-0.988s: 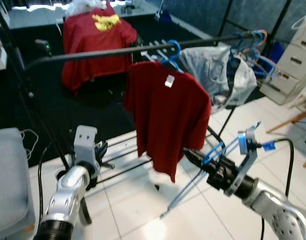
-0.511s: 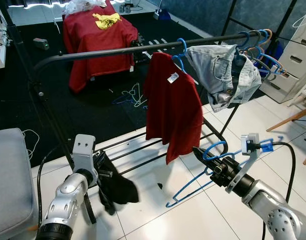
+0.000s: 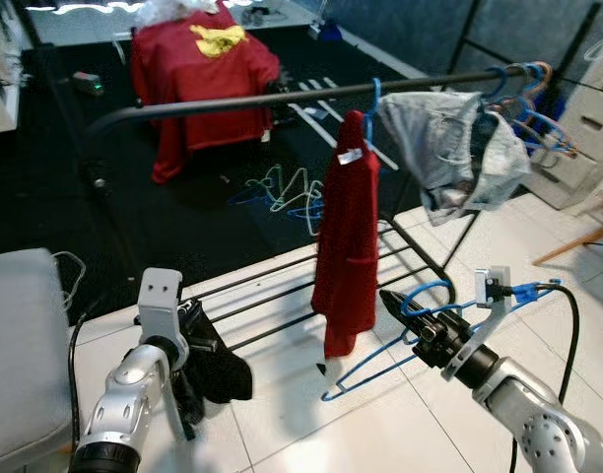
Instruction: Hang hanger
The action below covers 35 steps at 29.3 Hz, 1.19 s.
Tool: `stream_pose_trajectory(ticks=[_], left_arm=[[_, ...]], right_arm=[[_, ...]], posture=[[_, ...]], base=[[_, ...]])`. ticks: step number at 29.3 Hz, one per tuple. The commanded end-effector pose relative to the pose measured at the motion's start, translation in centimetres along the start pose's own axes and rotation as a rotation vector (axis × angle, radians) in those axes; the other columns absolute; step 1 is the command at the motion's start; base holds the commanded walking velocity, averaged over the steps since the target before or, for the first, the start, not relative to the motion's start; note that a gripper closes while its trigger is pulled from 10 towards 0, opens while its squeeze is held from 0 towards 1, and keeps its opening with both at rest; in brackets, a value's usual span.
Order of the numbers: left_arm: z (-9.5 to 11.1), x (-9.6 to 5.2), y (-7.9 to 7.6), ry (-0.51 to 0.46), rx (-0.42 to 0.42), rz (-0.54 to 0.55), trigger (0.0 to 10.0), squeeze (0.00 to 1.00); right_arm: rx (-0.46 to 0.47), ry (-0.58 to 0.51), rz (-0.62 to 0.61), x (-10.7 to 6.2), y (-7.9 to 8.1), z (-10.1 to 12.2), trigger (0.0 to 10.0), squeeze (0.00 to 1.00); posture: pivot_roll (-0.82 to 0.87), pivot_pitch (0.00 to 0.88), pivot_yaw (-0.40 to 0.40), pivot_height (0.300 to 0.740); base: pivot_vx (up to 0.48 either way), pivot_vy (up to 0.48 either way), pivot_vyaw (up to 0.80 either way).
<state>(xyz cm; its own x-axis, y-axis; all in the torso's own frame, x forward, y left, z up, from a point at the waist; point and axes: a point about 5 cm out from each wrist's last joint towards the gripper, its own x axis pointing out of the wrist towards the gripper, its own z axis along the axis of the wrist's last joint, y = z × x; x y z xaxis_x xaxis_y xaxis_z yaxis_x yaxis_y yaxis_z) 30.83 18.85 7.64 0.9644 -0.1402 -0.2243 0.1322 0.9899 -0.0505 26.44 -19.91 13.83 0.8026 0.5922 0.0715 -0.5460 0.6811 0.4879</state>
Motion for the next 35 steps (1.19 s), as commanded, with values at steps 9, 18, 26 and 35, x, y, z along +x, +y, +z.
stream_pose_trajectory(ticks=[9, 18, 26, 35], left_arm=[[-1.5, -0.5, 0.1, 0.058, 0.009, -0.018, 10.0, 0.0], [-1.1, -0.4, 0.4, 0.033, -0.005, 0.005, 10.0, 0.0], [-0.6, -0.3, 0.4, 0.018, -0.004, -0.011, 10.0, 0.0], [-0.3, -0.2, 0.3, 0.008, -0.007, -0.004, 10.0, 0.0]], right_arm=[[-0.021, -0.028, -0.008, -0.3, -0.2, 0.1, 10.0, 0.0], [-0.002, -0.015, 0.001, -0.1, 0.0, -0.3, 10.0, 0.0], [-0.028, 0.003, 0.063, -0.1, 0.7, -0.2, 10.0, 0.0], [-0.023, 0.012, 0.08, -0.1, 1.0, -0.2, 10.0, 0.0]], posture=[[0.03, 0.132, -0.066, 0.74], [0.03, 0.133, -0.067, 0.74], [0.03, 0.135, -0.068, 0.74], [0.03, 0.135, -0.069, 0.74]], base=[[0.0, -0.32, 0.53], [0.0, -0.236, 0.18], [0.0, -0.159, 0.38], [0.0, -0.444, 0.79]])
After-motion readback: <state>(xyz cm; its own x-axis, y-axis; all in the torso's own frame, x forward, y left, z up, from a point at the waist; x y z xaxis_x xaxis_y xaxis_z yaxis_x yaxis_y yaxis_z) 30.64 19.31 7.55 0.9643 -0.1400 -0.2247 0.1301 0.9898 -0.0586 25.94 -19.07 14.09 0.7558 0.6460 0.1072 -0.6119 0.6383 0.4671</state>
